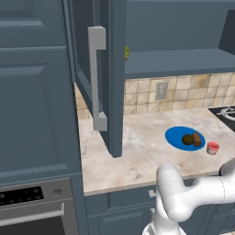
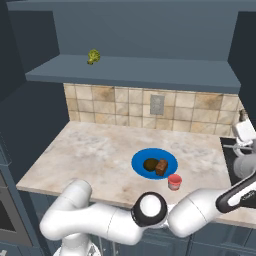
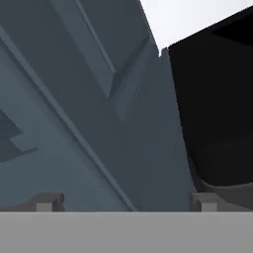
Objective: Pick the avocado and bread from the counter and place them on the plate. Then pick the jam from the cabinet and place it next to the plate. Lastly close the cabinet door.
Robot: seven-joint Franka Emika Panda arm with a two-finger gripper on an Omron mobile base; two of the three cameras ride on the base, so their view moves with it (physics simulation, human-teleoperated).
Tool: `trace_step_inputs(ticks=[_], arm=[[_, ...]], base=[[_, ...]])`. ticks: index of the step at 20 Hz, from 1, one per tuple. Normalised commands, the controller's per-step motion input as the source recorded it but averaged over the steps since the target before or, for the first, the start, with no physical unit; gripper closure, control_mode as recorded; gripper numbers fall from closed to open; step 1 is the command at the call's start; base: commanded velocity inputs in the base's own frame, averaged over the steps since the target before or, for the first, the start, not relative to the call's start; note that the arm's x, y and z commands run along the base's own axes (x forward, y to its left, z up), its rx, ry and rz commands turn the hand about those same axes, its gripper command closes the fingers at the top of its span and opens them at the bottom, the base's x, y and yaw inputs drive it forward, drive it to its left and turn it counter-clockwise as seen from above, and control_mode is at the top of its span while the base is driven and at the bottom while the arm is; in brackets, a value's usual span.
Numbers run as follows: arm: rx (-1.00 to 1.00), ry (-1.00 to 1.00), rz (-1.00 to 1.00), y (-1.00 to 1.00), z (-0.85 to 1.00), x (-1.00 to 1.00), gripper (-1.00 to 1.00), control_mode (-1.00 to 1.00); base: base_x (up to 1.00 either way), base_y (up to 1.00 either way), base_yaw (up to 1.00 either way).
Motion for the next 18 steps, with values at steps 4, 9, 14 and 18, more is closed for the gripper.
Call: trace_step_inputs(ticks=[4,9,14,18], arm=[[-0.36,-0.15,0.00,1.00,0.13,-0.65,-1.00,-1.00],[-0.35,-0.20,0.00,1.00,0.38,-0.68,-1.00,-1.00],[-0.26,-0.16,0.00,1.00,0.66,-0.53,-1.00,-1.00],[-0.23,-0.10,0.00,1.00,0.72,-0.49,-1.00,-1.00]], base=[[0.00,0.00,0.00],[0.00,0.00,0.00],[0.00,0.00,0.00],[0.00,0.00,0.00]])
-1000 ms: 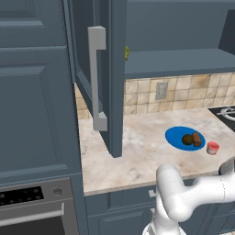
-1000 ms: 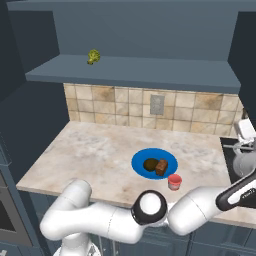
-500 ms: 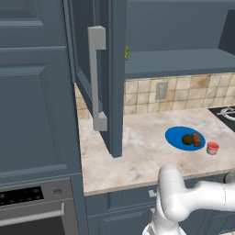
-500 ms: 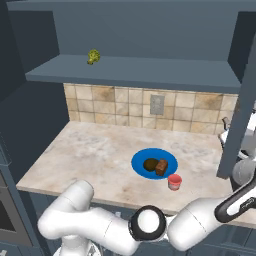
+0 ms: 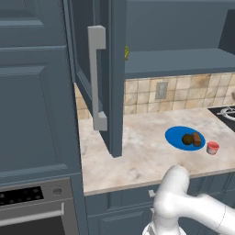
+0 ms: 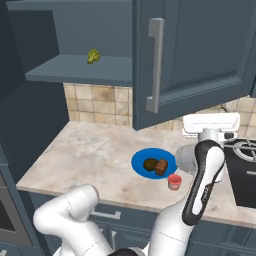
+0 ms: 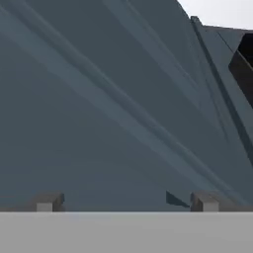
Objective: Pick the avocado and bread from the counter and place them on the plate. Then pick the jam from the cabinet and place it next to the plate. Lastly close the cabinet door.
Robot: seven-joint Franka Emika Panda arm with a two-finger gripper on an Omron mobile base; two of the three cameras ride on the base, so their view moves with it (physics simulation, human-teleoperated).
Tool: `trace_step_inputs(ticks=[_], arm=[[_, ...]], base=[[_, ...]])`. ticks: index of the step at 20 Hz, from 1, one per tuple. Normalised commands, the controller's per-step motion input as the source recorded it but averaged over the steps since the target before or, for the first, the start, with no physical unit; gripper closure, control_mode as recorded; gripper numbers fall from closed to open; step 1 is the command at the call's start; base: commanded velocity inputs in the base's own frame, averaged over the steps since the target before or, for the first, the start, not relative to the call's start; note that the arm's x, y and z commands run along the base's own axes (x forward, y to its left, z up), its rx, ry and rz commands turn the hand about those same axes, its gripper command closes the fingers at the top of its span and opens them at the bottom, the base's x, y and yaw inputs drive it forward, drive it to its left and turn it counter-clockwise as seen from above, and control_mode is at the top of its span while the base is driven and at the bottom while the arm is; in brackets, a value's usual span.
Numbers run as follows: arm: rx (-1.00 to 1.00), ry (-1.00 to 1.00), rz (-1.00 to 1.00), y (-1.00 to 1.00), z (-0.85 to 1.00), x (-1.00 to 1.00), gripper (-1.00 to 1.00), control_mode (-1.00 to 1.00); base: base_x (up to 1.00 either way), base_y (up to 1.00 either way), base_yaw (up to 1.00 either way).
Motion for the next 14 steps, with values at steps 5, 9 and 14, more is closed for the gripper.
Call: trace_step_inputs(ticks=[5,9,14], arm=[[-0.26,-0.06,0.00,1.00,0.71,-0.22,-1.00,-1.00],[-0.25,-0.19,-0.01,1.00,0.83,-0.07,-1.00,-1.00],[-0.28,-0.18,-0.05,1.00,1.00,-0.04,-1.00,-1.00]], base=[[0.00,0.00,0.00],[0.00,0.00,0.00],[0.00,0.00,0.00]])
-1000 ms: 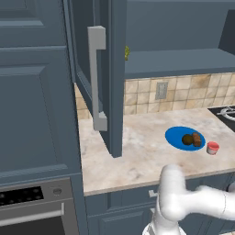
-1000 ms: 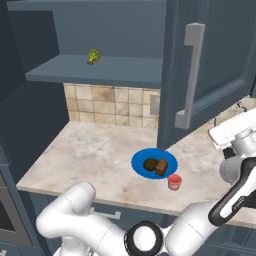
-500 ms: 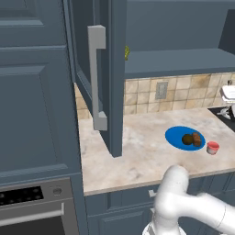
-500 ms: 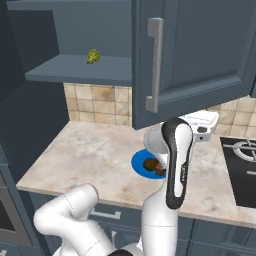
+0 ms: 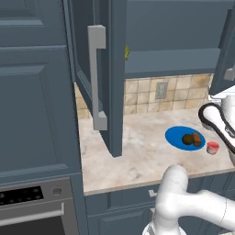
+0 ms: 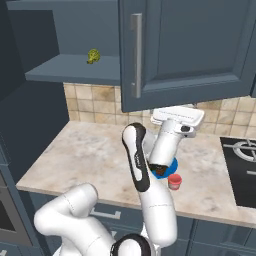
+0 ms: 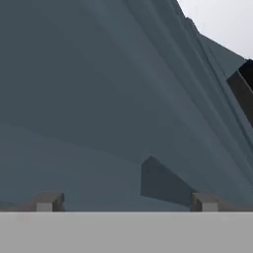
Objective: Pick the avocado and bread from the counter and place them on the plate. Then pick the jam from the cabinet and place it next to the plate. Lastly close the cabinet door.
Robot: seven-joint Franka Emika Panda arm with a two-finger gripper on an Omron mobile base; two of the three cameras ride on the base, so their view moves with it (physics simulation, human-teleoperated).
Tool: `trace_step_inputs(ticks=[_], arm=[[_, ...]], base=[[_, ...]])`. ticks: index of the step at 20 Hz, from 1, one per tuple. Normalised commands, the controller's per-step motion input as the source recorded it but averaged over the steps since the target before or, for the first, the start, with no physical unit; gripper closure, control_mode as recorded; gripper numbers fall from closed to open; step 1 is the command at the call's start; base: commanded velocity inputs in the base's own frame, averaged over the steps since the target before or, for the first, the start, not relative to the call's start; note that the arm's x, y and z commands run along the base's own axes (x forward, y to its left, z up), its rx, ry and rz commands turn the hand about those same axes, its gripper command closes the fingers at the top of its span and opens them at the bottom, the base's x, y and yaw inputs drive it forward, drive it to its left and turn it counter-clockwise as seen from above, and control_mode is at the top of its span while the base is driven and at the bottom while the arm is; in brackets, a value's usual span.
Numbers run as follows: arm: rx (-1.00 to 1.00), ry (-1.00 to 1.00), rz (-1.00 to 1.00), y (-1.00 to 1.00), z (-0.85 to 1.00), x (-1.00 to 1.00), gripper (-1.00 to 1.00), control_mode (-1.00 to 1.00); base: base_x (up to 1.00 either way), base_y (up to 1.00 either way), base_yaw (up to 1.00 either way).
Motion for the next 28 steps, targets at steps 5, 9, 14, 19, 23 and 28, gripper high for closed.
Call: trace_step_inputs(ticks=[5,9,14,19,23,28], arm=[[-0.32,-0.04,-0.02,1.00,1.00,0.00,-1.00,-1.00],[-0.39,0.14,0.09,1.00,1.00,0.08,-1.00,-1.00],[-0.52,0.30,0.03,1.00,0.99,0.22,-1.00,-1.00],[-0.62,0.54,0.00,1.00,0.85,0.35,-1.00,-1.00],[-0.62,0.58,0.00,1.00,0.86,0.38,-1.00,-1.00],[-0.60,0.58,0.00,1.00,0.91,0.43,-1.00,-1.00]], base=[[0.00,0.00,0.00],[0.00,0.00,0.00],[0.00,0.00,0.00],[0.00,0.00,0.00],[0.00,0.00,0.00],[0.00,0.00,0.00]])
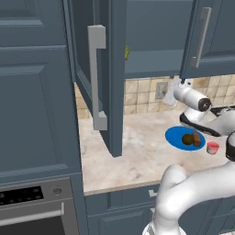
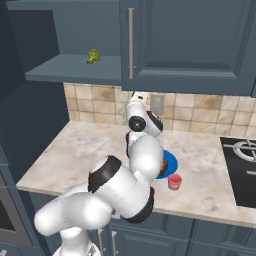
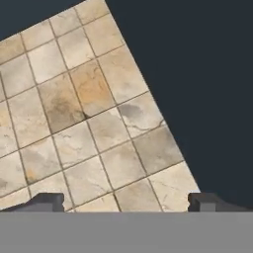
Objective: Pick the avocado and bread from the counter and place them on the plate. Then pick the jam from the cabinet and place it next to the plate. Lastly close the cabinet door.
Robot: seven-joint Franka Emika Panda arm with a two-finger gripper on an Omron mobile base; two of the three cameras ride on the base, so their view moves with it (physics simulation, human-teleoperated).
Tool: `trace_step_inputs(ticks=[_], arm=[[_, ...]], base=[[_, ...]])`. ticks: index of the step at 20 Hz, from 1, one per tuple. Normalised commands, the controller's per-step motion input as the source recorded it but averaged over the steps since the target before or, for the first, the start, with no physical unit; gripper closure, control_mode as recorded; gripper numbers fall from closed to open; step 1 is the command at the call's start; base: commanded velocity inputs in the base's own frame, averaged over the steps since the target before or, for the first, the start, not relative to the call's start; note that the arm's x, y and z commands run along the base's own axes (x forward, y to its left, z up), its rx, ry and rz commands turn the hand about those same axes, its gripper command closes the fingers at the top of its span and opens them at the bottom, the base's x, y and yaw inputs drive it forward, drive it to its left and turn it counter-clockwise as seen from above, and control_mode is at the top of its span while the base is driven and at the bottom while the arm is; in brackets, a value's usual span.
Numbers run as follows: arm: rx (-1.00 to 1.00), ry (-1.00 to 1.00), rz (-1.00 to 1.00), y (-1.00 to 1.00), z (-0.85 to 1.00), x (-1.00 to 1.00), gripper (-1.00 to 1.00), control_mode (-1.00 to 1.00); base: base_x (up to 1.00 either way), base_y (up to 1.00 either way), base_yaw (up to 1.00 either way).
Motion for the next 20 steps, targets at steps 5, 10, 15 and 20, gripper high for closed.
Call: trace_step_inputs(ticks=[5,10,15,20], arm=[[-0.58,0.59,0.00,1.00,0.91,0.49,-1.00,-1.00],[-0.54,0.41,0.00,0.96,0.62,0.17,-1.00,-1.00],[-0.36,0.03,-0.01,0.50,0.02,-0.72,-1.00,-1.00],[-0.32,0.00,0.00,0.47,0.00,-0.81,-1.00,-1.00]], base=[[0.00,0.00,0.00],[0.00,0.00,0.00],[0.00,0.00,0.00],[0.00,0.00,0.00]])
